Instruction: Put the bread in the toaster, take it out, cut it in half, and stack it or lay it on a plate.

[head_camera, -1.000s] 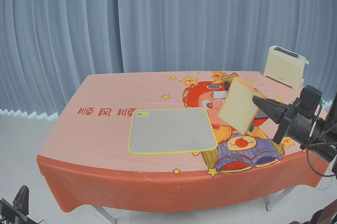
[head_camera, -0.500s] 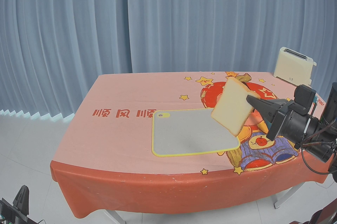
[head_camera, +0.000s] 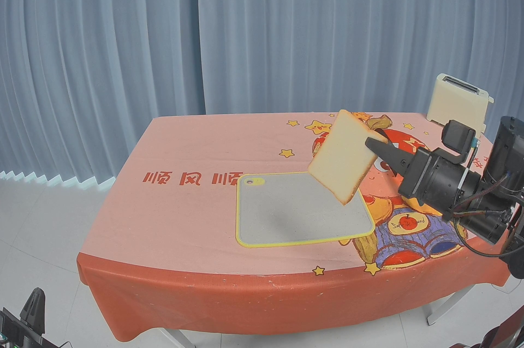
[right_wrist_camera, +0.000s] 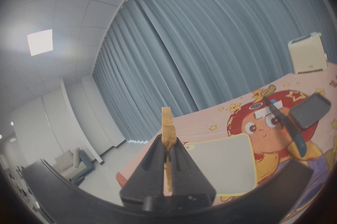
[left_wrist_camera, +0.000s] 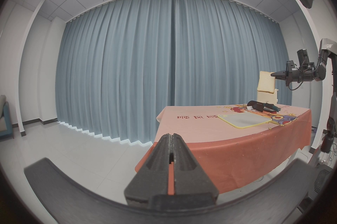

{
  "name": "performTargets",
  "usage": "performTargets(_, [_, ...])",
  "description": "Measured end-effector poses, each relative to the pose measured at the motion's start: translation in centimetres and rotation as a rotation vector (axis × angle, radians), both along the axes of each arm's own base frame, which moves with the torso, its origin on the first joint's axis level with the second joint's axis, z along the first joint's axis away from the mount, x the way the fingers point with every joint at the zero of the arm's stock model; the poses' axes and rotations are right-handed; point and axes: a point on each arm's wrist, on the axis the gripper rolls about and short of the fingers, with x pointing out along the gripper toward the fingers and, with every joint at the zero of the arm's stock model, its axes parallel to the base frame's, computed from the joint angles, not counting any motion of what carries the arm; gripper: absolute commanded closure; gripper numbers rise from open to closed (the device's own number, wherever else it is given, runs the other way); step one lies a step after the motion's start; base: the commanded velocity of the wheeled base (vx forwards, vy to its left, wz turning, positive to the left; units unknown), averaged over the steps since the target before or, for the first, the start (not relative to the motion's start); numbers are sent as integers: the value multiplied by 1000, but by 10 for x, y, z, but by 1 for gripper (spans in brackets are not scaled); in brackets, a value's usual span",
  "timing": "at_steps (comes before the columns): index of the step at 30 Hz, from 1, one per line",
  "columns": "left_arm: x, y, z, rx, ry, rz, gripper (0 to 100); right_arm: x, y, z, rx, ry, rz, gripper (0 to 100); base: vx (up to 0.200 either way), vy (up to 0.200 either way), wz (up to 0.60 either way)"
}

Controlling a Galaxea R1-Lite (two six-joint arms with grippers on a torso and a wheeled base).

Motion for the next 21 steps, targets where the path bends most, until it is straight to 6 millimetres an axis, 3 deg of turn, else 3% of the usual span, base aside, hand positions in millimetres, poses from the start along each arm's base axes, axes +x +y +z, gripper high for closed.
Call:
performTargets(14, [0,0,0,-1,0,0,100,19,27,1,184,44,7,100,0,0,0])
performTargets(21, [0,0,0,-2,0,0,100,22,35,-4,188,43,-3,100,0,200,0])
